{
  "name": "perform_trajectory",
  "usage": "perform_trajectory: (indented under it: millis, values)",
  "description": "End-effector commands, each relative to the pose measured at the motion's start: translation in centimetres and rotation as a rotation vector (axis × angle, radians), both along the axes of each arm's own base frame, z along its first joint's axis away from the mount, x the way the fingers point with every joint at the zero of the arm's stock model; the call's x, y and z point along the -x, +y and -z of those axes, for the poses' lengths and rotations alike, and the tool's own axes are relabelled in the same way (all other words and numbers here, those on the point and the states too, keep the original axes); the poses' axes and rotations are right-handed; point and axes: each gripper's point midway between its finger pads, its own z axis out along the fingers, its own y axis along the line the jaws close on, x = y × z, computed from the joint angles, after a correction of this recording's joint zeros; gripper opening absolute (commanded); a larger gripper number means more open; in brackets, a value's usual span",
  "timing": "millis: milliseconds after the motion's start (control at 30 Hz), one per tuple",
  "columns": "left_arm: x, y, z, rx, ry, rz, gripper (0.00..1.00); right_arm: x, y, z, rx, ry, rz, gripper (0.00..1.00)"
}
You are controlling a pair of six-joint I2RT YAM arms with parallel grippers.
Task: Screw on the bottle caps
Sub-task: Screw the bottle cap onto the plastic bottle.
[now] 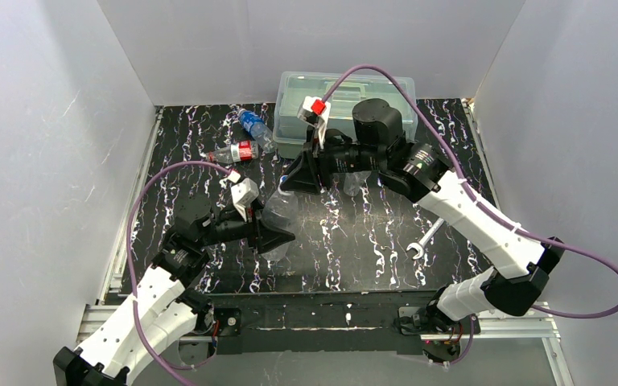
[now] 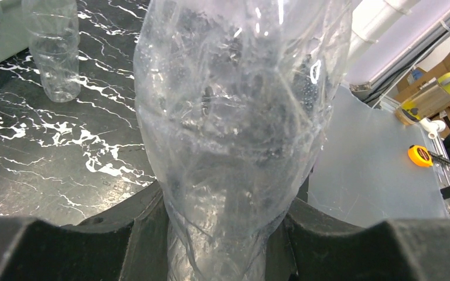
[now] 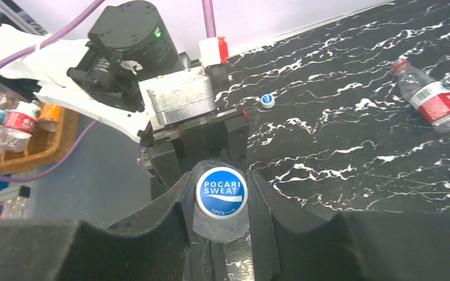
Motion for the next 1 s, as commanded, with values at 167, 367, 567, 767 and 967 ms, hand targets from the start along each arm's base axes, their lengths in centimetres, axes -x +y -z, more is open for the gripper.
perform_trajectory:
  millis: [167,367,567,767,967]
  values:
    - [-3.0,0.3,-5.4,0.066,-0.158,-0.132,0.0,1.7,0.5,2.9,0.088,0.056,-0.001,0.11]
    - [-3.7,1.7,-4.3,-0.037,-0.232,-0.199,0.0,2.1,1.2,1.3,0.055,0.096,-0.025,0.11]
    - [-5.8,3.7,-4.2,-0.136,-0.281,-0.344,0.0,0.9,1.8,0.2,0.062,0.12,0.052,0.12]
    - [-7.5,5.2,-4.4,-0.178,-0.325,-0.454,0.0,-0.7,2.3,0.9,0.091,0.141,0.163,0.12]
    - [-7.7,5.3,-4.2,-0.196,-0.349,-0.453,0.0,-1.5,2.6,1.6,0.11,0.158,0.232,0.15]
